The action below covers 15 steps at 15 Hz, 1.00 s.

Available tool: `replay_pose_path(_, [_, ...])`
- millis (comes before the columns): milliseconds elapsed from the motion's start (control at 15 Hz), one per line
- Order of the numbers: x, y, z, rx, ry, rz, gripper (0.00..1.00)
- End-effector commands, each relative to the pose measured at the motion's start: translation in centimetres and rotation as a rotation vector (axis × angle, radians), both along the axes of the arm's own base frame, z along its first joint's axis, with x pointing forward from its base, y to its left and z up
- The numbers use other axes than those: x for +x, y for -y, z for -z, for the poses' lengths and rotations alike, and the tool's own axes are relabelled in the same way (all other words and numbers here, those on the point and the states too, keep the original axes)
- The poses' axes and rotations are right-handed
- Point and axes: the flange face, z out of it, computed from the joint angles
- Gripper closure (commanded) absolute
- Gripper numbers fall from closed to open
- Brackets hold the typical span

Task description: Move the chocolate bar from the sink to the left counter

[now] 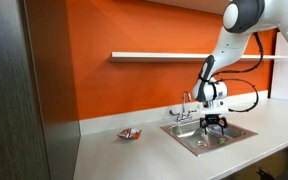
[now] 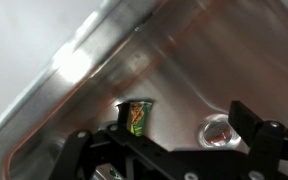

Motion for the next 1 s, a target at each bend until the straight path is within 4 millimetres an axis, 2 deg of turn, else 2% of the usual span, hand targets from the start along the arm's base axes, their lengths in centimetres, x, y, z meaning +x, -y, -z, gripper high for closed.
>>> replay_pose_path(0, [0.0,0.0,0.0,0.000,-0.001,0.000,0.00])
replay_pose_path(533, [-0.4,0.3,0.5,-0.004,-0.010,0.004,0.00])
replay_pose_path(933, [-0.6,1.2,1.6,-0.005,-0.017,0.019,0.00])
